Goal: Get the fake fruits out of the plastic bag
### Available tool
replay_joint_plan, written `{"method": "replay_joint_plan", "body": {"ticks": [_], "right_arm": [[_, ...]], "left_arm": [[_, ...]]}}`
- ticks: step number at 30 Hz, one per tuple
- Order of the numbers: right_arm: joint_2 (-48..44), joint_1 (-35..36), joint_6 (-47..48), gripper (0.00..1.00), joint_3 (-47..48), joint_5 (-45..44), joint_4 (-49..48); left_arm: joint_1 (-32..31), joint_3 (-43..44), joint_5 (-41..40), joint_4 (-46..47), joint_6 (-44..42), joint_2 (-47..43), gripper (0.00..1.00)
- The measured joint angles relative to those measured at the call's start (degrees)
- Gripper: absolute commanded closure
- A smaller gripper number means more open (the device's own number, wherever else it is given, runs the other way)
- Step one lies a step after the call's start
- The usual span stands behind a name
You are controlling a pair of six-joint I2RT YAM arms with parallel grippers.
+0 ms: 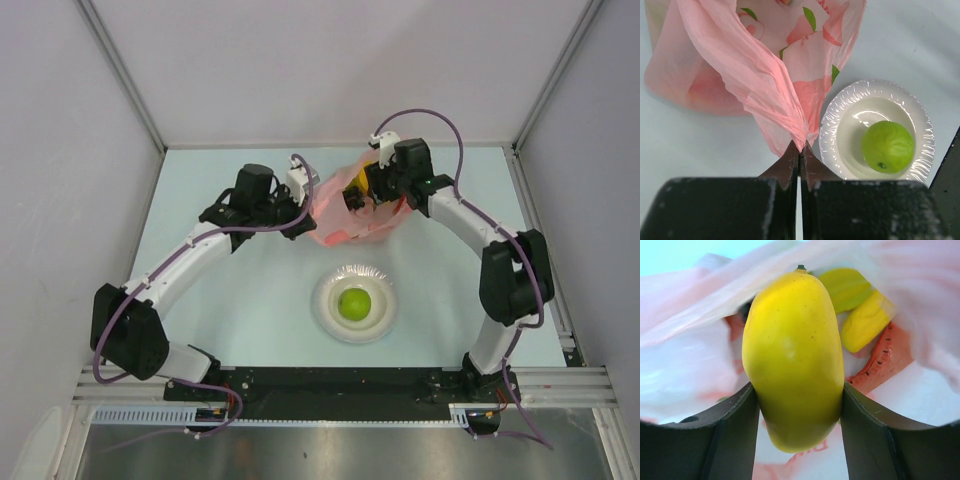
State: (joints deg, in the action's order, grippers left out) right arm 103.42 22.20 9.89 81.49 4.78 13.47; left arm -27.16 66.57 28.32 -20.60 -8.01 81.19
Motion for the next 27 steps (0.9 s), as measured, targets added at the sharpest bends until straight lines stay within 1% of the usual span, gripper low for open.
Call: {"method": "replay_joint_plan", "body": {"ticks": [5,9,12,16,20,27], "right_arm": [[-4.94,-0.26,1.44,0.90,-1.86,5.18,2.05],[-7.85,-0.20,4.83,0.90,-4.72,10.67,5.64],[-11.47,0.66,10.54,0.90,-7.10,15.58,10.10],[-20.94,3.67,20.09,0.90,-13.90,20.26,15.41],[-27.98,5.09,26.23,0.90,-20.13,22.12,19.80],[-34.01,5.97,34.99,0.90,-30.34,20.48,24.92]], "left_arm": [[0.00,0.00,0.33,0.15,0.04,0.15,1.00],[0.00,0.00,0.35,0.35,0.11,0.15,1.00],[0.00,0.00,0.37,0.39,0.48,0.17,1.00],[-0.15,0.00,0.37,0.68,0.59,0.17,1.00],[-0.46,0.00,0.37,0.87,0.66,0.17,1.00],[-1.03,0.00,0.48,0.85,1.20,0.39,1.00]]}}
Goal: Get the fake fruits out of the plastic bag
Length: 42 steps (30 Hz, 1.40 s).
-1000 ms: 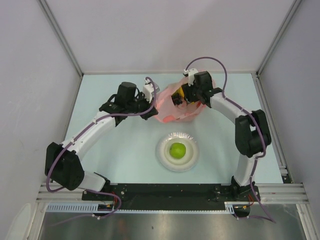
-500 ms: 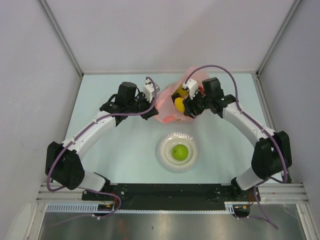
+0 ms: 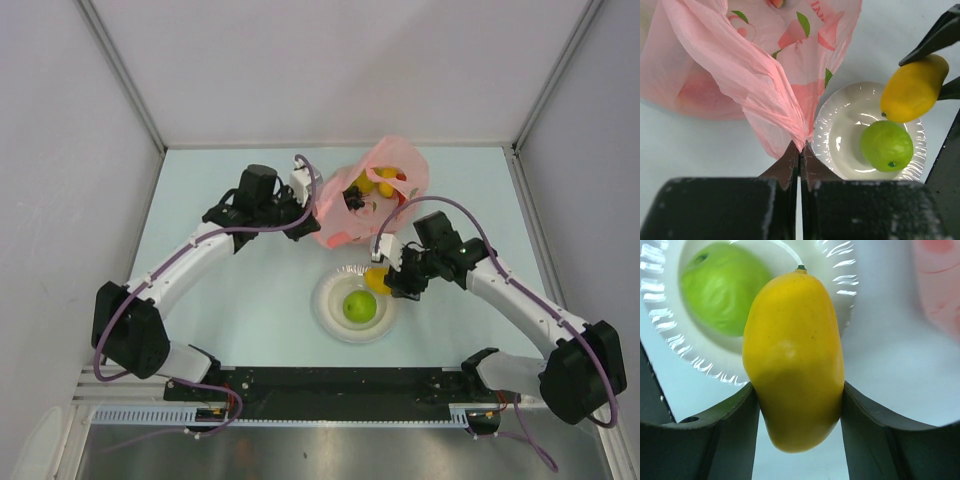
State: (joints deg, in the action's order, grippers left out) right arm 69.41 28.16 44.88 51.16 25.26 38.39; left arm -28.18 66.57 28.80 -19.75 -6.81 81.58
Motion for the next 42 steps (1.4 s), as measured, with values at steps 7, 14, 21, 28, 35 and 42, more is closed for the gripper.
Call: {"method": "replay_joint_plan", "body": {"ticks": [7,14,21,28,35,42], "right_arm": [[-0.26,3.65,0.83,0.90,-1.44,-3.32,2.56],[5.11,6.97,-0.17,0.89,-1.55,-7.93,-0.46],[9.90,9.03,6.01,0.85,-1.55,-9.35,-5.90],[13.42,9.51,12.50,0.84,-1.44,-7.02,-10.88],[16.65,10.03,15.10,0.80,-1.03,-2.71,-15.72],[19.32,10.23,14.12,0.68,-0.96,0.59,-18.53]], "left_arm": [[-0.39,0.52,0.33,0.07,0.96,1.27,1.00],[-0.63,0.61,0.33,0.11,1.29,1.29,1.00],[-0.68,0.61,0.28,0.09,1.27,0.96,1.00],[-0.83,-0.90,0.28,0.37,1.27,-1.22,1.00],[-1.22,-2.12,-0.04,0.31,1.20,-1.81,1.00],[-1.60,-2.19,-0.15,0.28,1.14,-1.84,1.00]]}}
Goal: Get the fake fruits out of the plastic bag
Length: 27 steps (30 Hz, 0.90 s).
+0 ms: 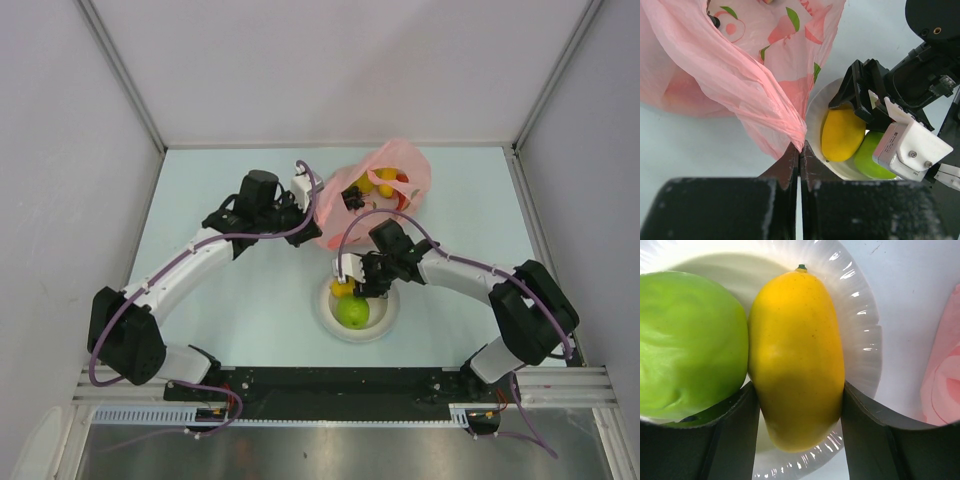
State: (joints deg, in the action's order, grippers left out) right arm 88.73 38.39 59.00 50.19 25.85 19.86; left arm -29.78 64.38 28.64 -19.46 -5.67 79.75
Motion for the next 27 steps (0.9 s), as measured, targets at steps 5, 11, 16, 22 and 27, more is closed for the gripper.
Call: {"method": "replay_joint_plan", "body": {"ticks": [5,11,16,22,27], "right_arm": [[0.44,-0.26,0.02,0.52,0.04,1.73,-0.66],[1.20,-0.76,0.24,0.29,0.09,3.65,-2.19],[1.60,-0.85,1.18,0.27,0.09,4.07,-3.82],[1.70,-0.92,2.25,0.27,0.09,4.26,-3.98],[1.70,-0.85,2.43,0.27,0.09,4.68,-4.37]], "left_arm": [[0.00,0.00,0.00,-0.02,0.00,0.00,1.00],[0.00,0.00,0.02,-0.02,0.02,0.09,1.00],[-0.04,0.00,0.00,-0.02,-0.33,0.11,1.00],[-0.11,0.00,0.00,0.00,-0.37,0.11,1.00],[-0.11,0.00,0.02,0.02,-0.37,0.11,1.00]]}}
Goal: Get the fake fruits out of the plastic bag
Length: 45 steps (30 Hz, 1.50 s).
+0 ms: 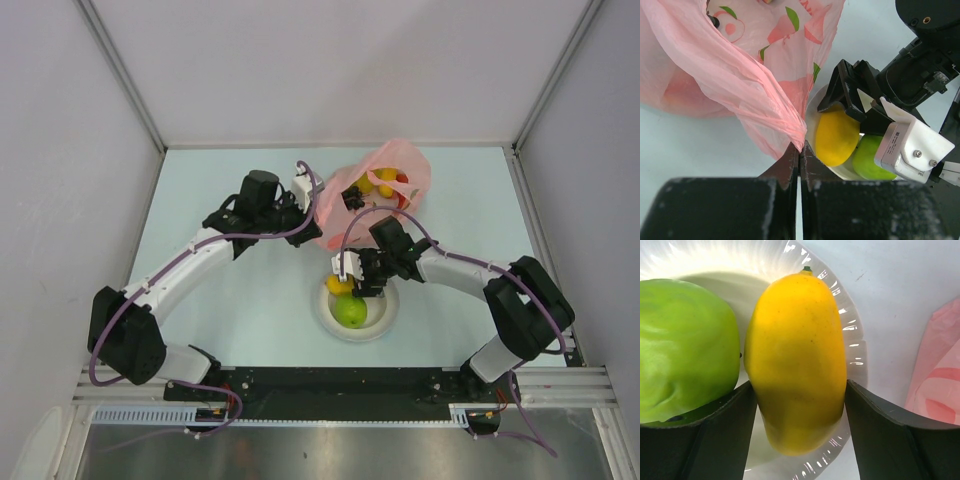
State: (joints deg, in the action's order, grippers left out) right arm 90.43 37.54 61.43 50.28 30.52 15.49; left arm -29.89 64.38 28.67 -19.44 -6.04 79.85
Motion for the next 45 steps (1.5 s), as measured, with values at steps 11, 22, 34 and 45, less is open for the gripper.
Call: {"method": "replay_joint_plan", "body": {"ticks": [11,22,34,45], "right_arm": [[0.33,-1.03,0.13,0.01,0.00,1.99,-1.38],[-5.03,-1.77,-2.93,0.01,0.87,3.32,-1.31],[-7.04,-1.62,-6.67,0.04,3.41,3.32,-2.51],[-9.42,-1.86,-19.08,0.03,3.61,1.27,-7.69]], "left_arm": [[0.00,0.00,0.02,0.00,0.02,1.05,1.00],[0.00,0.00,0.04,0.09,0.07,1.90,1.00],[0.00,0.13,0.09,1.01,0.17,2.99,1.00],[-0.42,0.13,0.02,1.01,0.13,2.99,1.00]]}}
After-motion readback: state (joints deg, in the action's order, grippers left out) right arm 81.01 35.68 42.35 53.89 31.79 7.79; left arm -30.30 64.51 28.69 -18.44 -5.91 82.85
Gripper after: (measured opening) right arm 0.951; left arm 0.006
